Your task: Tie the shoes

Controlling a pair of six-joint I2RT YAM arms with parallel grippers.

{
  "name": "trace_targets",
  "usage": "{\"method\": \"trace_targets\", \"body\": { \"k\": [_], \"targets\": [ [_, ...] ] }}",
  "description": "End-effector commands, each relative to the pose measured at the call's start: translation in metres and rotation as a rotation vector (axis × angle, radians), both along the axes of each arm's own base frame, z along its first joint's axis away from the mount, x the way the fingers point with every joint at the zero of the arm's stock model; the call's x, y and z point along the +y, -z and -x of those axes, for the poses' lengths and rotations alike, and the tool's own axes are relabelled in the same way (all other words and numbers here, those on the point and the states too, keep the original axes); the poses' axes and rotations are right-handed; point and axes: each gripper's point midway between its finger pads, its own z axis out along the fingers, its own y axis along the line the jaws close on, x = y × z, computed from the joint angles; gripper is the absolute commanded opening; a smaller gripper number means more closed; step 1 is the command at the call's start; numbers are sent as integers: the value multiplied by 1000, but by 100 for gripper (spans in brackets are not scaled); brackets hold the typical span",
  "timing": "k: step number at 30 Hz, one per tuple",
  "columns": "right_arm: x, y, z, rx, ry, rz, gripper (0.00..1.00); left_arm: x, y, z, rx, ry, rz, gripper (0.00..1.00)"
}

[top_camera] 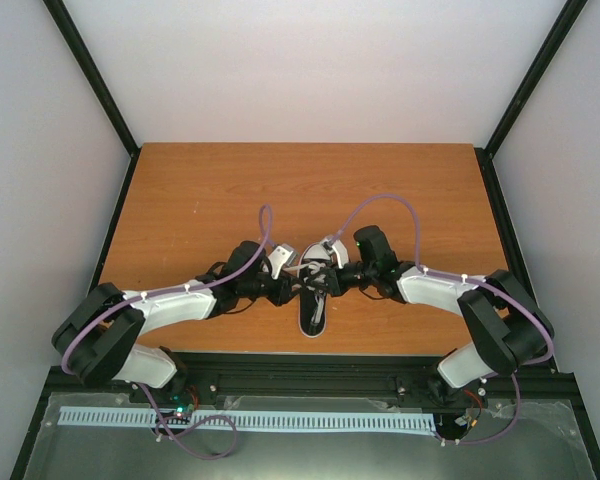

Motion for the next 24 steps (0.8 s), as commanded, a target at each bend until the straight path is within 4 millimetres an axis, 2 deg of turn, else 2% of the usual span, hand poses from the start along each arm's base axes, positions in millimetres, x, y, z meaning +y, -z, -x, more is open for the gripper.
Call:
{"method": "trace_targets", "body": {
  "k": [1,5,11,15,18,24],
  "targets": [
    [-2,-8,-2,-59,20,3,3,10,-26,-20,-110,-111,-11,53],
    [-4,-4,2,-47,21,10,3,28,-17,-37,-103,-199,-89,58],
    [-4,-2,4,-43,16,4,3,44,17,-63,-77,-256,-318,52],
    [-3,-4,5,-40,10,-7,3,42,31,-68,-78,-220,-380,54],
    [-3,-5,4,-40,8,-11,3,37,36,-70,-81,-197,-387,57],
    [-2,-2,5,-33,3,-9,3,37,49,-78,-90,-188,-439,59]
  ]
}}
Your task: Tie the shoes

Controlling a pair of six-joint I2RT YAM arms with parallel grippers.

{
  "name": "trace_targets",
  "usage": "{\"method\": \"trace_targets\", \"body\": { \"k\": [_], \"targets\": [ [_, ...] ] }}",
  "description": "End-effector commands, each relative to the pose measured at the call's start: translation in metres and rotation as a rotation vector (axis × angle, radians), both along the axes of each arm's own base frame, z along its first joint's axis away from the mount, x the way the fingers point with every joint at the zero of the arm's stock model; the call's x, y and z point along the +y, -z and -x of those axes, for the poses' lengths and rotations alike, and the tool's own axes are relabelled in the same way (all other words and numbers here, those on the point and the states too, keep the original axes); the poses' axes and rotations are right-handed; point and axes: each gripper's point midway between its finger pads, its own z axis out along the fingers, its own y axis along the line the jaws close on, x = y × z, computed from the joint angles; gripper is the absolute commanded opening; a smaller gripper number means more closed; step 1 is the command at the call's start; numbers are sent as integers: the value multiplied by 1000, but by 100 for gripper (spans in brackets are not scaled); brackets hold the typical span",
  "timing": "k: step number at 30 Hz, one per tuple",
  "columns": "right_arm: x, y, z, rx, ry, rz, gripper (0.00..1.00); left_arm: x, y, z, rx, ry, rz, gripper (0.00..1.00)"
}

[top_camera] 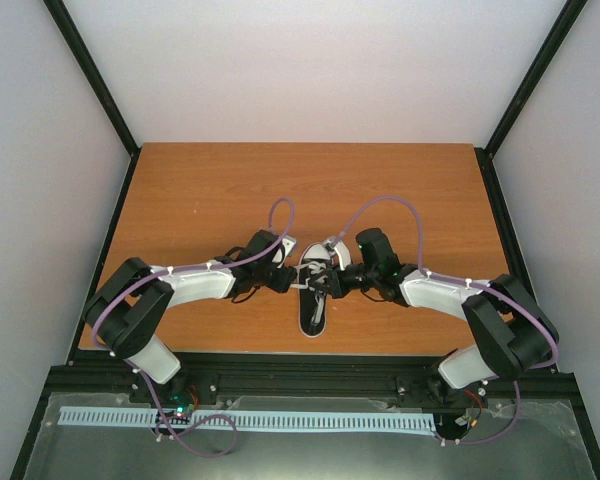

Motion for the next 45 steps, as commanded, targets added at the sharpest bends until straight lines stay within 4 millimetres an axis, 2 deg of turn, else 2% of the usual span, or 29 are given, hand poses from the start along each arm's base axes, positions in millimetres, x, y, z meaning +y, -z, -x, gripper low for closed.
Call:
{"method": "trace_targets", "body": {
  "k": [1,9,14,18,32,35,41,45],
  "targets": [
    [3,-2,3,-13,-19,-18,3,-3,-4,-17,-50,20,-41,59],
    [4,-1,4,-5,-25,-22,3,-3,2,-25,-81,27,-80,59],
    [5,2,4,5,-31,-19,3,-6,-9,-24,-130,42,-60,59],
    [6,3,4,9,-35,-20,3,-5,-10,-27,-136,46,-83,58],
    [6,4,4,15,-40,-21,3,-15,6,-30,-105,111,-117,56],
    [6,3,5,15,-40,-22,3,-17,11,-33,-96,116,-127,50],
    [5,3,6,15,-39,-19,3,-13,21,-37,-74,75,-160,24],
    [4,4,7,15,-38,-19,3,-10,20,-40,-81,46,-170,11]
  ]
}}
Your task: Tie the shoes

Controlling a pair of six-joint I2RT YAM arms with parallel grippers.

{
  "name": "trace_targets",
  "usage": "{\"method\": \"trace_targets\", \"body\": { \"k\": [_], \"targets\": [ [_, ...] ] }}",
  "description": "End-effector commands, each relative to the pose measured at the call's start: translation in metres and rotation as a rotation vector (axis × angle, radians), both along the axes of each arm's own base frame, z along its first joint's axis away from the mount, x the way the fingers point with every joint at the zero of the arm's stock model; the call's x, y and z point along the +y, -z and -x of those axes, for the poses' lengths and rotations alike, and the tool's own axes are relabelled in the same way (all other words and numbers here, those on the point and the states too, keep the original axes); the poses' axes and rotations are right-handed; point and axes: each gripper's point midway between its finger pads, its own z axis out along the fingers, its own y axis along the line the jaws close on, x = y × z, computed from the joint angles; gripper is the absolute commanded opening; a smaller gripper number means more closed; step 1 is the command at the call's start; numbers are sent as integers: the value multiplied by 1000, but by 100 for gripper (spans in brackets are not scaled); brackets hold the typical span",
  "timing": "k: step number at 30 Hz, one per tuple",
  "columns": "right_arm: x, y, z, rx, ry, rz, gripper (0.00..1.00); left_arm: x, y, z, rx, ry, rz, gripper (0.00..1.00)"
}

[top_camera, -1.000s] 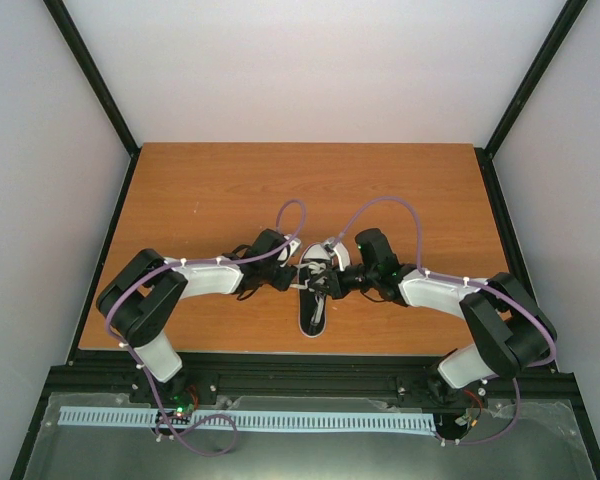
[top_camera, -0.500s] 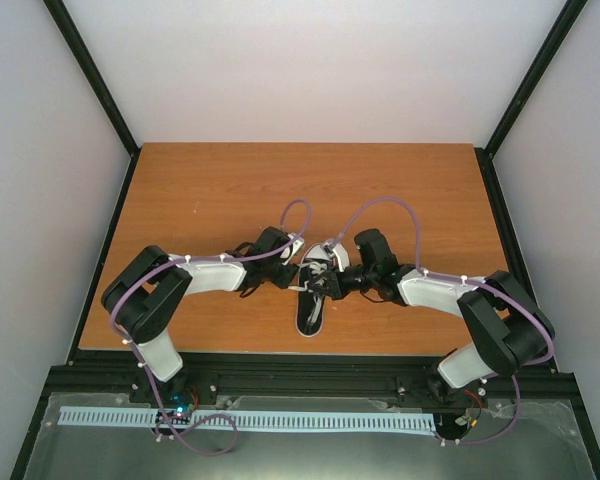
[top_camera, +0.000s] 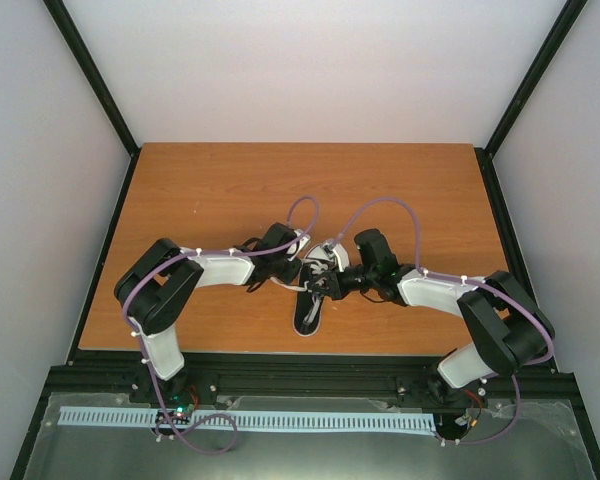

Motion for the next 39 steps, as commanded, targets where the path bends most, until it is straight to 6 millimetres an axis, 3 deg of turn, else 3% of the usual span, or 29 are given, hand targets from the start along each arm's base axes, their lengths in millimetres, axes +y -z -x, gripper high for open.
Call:
{"method": "trace_targets", "body": {
  "k": [1,5,14,23,33,36,39],
  "targets": [
    [2,-3,2,-17,-10,-14,3,6,2,-4,0,-34,-36,8],
    [1,-5,-2,-26,15,-8,3,10,-13,-3,-19,-60,-16,1],
    [-4,-9,-17,-44,114,17,3,25,-48,24,-2,-105,65,1],
    [-7,-26,-26,-62,180,-3,3,37,-50,75,259,-210,145,1],
    [-7,-38,-37,-61,242,-17,3,4,-45,148,614,-99,272,1],
    [-8,-40,-40,-65,259,-15,3,-13,-63,164,683,-28,357,1],
    [-8,-36,-42,-54,267,-8,3,-31,-94,166,686,38,471,1]
  ]
}}
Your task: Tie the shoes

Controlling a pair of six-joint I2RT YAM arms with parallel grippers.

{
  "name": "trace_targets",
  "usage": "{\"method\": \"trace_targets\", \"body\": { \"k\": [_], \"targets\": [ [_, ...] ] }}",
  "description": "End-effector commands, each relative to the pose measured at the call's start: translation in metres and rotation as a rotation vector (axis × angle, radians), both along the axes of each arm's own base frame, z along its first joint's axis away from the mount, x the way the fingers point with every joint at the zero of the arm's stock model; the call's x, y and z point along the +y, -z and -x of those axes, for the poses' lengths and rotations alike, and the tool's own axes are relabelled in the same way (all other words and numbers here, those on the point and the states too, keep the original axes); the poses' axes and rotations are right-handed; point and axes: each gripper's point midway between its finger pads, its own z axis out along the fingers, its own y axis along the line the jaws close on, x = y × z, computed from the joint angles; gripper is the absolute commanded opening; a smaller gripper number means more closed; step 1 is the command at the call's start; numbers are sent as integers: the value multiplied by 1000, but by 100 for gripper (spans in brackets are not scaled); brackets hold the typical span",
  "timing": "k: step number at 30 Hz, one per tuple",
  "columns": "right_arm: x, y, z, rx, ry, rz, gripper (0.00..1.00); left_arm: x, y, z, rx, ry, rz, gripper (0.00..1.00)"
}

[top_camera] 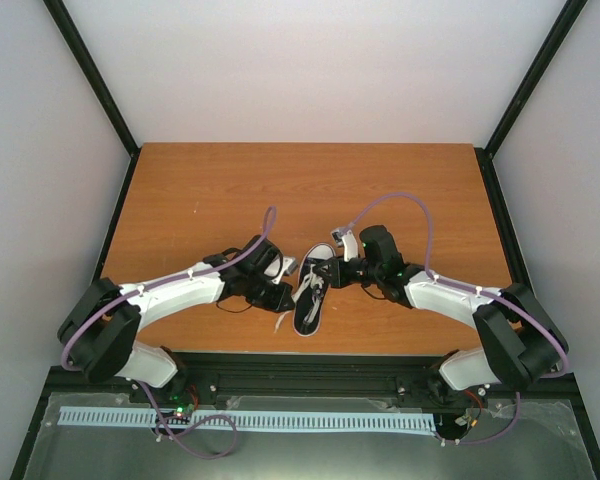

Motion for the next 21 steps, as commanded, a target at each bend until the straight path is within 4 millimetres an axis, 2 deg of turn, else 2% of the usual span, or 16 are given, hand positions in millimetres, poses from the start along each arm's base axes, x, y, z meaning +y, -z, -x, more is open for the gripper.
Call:
{"method": "trace_targets", "body": {
  "k": [1,5,9,15,17,19,21],
  "targets": [
    [5,-15,-10,-38,24,-28,3,-32,-52,20,74,62,220,1],
    [5,-10,-10,-20,27,-21,3,-45,-73,28,111,110,311,2],
    [4,-7,-10,-15,31,-16,3,-58,-72,34,131,141,318,2],
    [5,-6,-11,-6,35,-15,3,-95,-83,41,120,201,373,5],
    [5,-5,-12,-4,39,-15,3,-99,-78,43,123,194,372,13],
    [5,-7,-12,-8,39,-18,3,-96,-69,40,112,172,347,32],
    [5,-8,-11,-11,35,-18,3,-88,-62,35,71,152,292,42]
  ]
}}
